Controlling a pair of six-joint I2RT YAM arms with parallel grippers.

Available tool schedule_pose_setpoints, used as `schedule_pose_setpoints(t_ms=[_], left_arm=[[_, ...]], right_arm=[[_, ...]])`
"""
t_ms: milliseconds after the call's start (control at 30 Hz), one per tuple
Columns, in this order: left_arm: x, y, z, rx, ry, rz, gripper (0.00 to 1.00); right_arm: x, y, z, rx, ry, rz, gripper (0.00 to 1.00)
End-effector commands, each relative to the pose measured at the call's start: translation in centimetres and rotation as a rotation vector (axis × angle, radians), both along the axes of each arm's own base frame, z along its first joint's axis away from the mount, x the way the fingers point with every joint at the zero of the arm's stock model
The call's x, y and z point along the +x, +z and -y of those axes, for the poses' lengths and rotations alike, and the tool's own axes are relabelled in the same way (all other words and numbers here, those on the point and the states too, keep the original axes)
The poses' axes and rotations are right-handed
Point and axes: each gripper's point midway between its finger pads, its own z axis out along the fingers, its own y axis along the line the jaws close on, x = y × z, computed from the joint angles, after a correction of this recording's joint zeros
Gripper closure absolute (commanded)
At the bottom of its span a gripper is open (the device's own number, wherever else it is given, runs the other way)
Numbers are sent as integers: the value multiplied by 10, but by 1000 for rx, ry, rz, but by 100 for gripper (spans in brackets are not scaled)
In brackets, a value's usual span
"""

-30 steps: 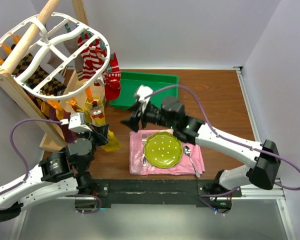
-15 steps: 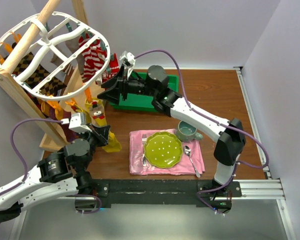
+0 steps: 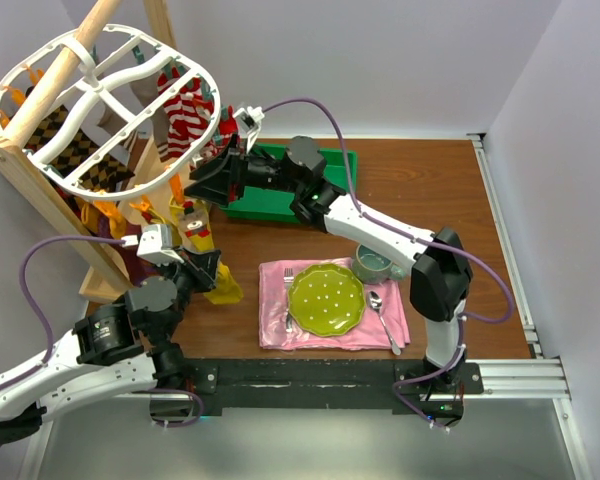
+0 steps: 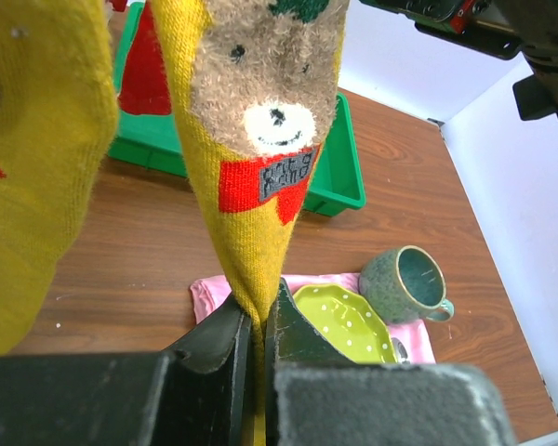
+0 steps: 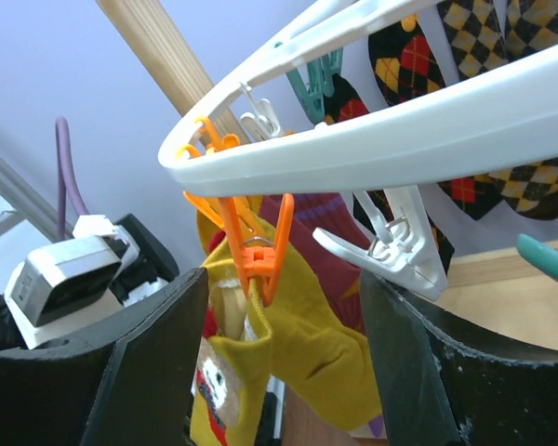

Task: Remove the socks clipped to the hanger
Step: Remove the sock from the hanger.

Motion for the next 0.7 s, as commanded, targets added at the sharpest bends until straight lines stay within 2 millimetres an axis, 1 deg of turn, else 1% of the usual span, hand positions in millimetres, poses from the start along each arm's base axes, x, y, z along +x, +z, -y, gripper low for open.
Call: schedule_pose_setpoints(t_ms=[0,167,333,533,567,600,667], left_arm=[[0,15,0,-22,-1,18,100],[0,15,2,-17,-9,18,100],[0,15,3,-16,-12,18,100],[0,17,4,-22,-17,20,100],[0,16,4,-20,-15,20,100],[0,17,4,-22,-17,20,100],[0,16,5,-21,-18,20,100]], right_arm=[[-17,50,3,127,27,45,29],[-15,48,-7,124,0,31,29],[-5,48,-10,125,-64,22,29],[-4,44,-17,100,-114,39,33],[-3,44,-17,100,-120,37,34],[-3,43,-18,99,-123,39,39],[-2,43,-17,99,-131,40,43]])
